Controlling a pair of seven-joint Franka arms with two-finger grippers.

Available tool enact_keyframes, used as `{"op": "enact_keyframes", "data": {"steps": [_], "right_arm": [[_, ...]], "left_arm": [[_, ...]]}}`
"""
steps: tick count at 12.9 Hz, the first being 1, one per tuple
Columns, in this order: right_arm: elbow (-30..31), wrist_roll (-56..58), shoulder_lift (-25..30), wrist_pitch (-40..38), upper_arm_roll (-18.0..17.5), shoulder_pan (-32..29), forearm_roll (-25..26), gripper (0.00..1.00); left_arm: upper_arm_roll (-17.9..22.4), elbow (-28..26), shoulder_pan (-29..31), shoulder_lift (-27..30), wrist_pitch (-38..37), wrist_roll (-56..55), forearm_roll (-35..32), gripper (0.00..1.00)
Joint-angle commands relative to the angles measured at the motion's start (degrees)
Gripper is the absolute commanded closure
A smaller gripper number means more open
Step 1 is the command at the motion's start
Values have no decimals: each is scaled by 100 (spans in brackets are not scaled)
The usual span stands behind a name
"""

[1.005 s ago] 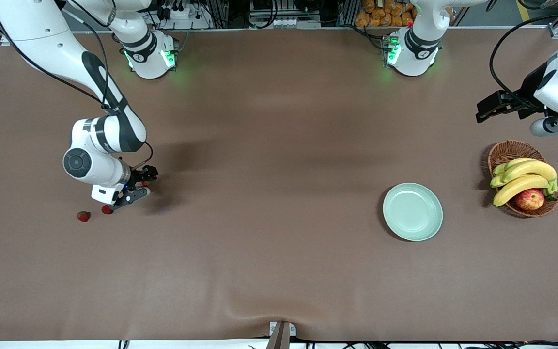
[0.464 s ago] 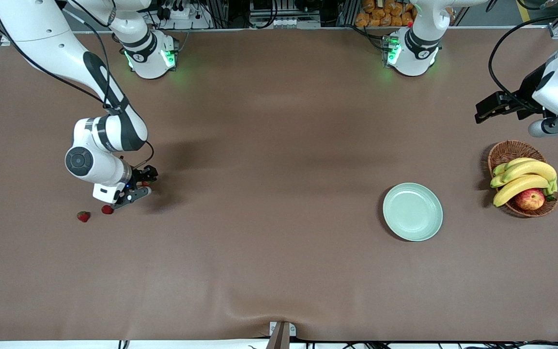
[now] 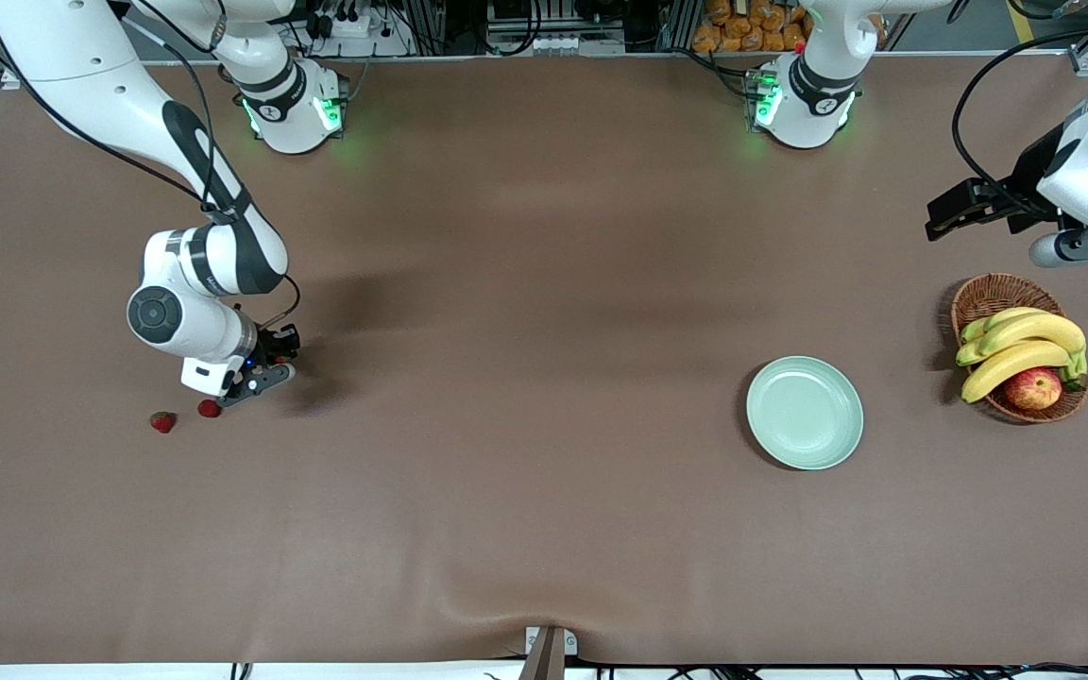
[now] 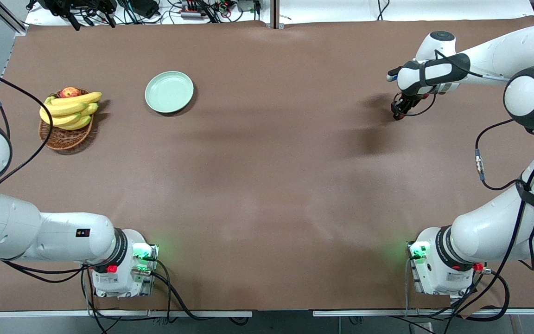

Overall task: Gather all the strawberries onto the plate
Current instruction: 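Carry the strawberry with the right gripper toward the table middle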

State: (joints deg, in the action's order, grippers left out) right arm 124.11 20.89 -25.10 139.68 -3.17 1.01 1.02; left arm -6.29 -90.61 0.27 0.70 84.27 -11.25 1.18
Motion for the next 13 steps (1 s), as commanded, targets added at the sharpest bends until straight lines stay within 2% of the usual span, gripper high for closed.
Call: {"op": "enact_keyframes", "data": {"steps": [1, 6, 10, 13], "right_arm": [[26, 82, 172, -53, -35, 22, 65, 100], [-808, 292, 480, -608, -61, 461, 47, 100], [-1695, 231, 410, -608, -61, 1443, 47, 100], [-2241, -14, 138, -599, -61, 2051, -32, 100]], "left_arm": [[-13, 105, 8, -35, -86, 105, -66, 0], [-21, 87, -9, -44, -86, 96, -66, 0], [-21, 78, -44, -123, -77, 96, -66, 0], [-21, 43, -36, -219, -42, 96, -66, 0]]}}
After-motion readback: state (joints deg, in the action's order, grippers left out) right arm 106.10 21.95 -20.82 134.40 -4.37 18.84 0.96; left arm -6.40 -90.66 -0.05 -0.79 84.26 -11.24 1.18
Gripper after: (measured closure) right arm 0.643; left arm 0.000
